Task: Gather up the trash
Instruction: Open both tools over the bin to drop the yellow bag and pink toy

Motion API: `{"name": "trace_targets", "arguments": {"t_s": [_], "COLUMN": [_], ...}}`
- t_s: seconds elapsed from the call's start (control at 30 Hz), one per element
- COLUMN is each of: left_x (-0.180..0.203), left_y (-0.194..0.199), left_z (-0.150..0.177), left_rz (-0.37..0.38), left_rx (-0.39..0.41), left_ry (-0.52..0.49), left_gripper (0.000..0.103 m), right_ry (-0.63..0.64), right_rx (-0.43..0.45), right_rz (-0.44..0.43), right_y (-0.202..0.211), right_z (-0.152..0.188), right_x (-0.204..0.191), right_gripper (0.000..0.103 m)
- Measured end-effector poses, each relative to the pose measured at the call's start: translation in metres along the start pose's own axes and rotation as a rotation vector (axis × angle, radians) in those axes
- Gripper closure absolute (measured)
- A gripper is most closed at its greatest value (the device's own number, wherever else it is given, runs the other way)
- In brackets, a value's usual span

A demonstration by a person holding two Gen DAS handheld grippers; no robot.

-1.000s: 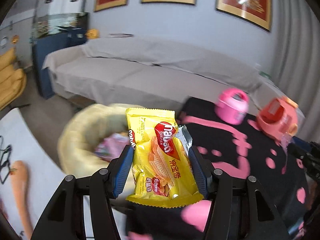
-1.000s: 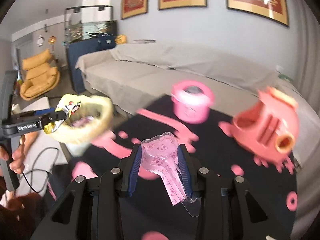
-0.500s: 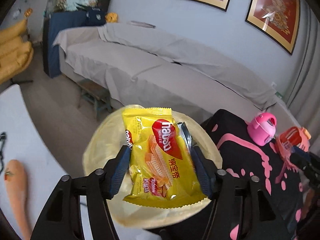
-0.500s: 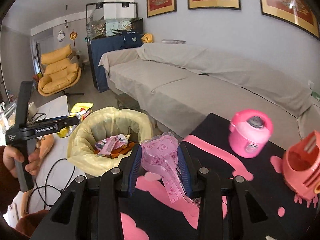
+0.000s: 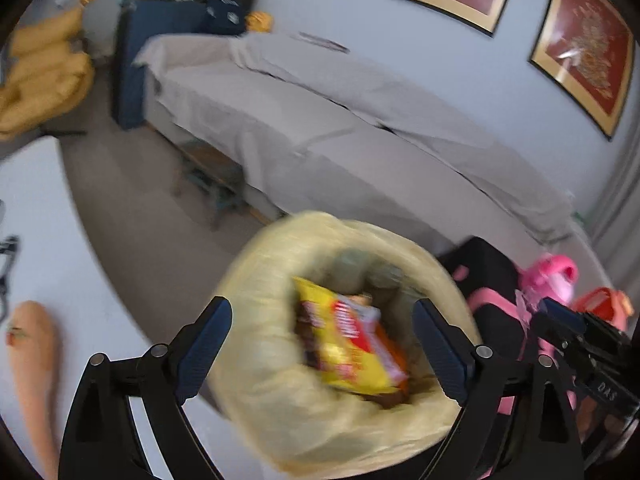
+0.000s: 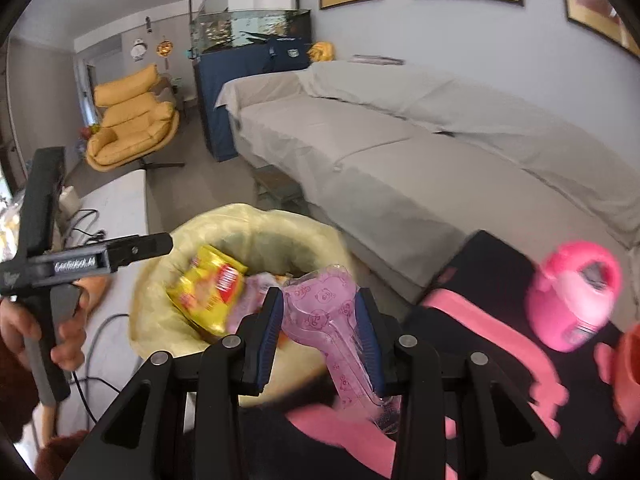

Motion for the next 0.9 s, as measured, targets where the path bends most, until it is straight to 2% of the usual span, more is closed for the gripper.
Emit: {"name": "trace_targets", "arguments": {"t_s": [0.1,0.27,0.4,0.47,0.63,0.7,0.77,0.8,0.87,0.9], "left_x": [-0.017,-0.039,-0.05,-0.053,-0.049,-0.047,-0.044,-0.043,-0.04,-0.039], "left_y": [0.017,0.04,0.048,0.05,0.047,0.045,0.047,0.048,0.051,0.053], "left_z": [-0.001,0.003,0.013,0.018,0.03,0.033,0.037,0.037,0.039,0.04], "left_rz": [-0.107,-0.217,-0.247,-0.253,-0.243,-0.247,-0.258,-0.265,-0.265,-0.26], "left_rx": [0.075,0.17,0.185,0.181,0.156,0.15,0.146,0.145,0.136,0.131], "left_ry": [-0.008,0.004,0.007,-0.003,-0.02,-0.028,-0.033,-0.031,-0.023,-0.021], "left_gripper": [0.008,0.007,0.006,0.006,0.006,0.006,0.006,0.006,0.006,0.006], "right_ry": [0.0,-0.004,0.041,0.067,0.052,0.059,0.072,0.071,0.062,0.059], "right_rx": [-0.025,-0.116,-0.277,-0.395,-0.518,-0.522,-0.478,-0.449,-0.386,-0.344], "right_rz": [-0.061,-0.148,-0.162,-0.141,-0.121,-0.112,-0.097,-0.094,-0.099,-0.102], "right_y": [-0.034,-0.094,-0.149,-0.173,-0.192,-0.19,-0.18,-0.172,-0.156,-0.142], "right_z": [-0.011,-0.014,-0.002,0.013,0.033,0.035,0.032,0.03,0.026,0.023], "right_x": [-0.019,-0.052,-0.071,-0.073,-0.063,-0.06,-0.059,-0.057,-0.057,-0.055], "right_gripper": [0.069,0.069,0.069,0.069,0.069,0.069,0.065,0.061,0.045,0.044]}}
Point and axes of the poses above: each gripper's, at about its wrist camera, not at the fingertips, and y roughly against the way its jaws point, x to its right, z to its underside, the point moved 3 cm from there along -y, roughly the way its jaws point, and after that the axes turned 2 degrees about -z, right-handed, at the moved point
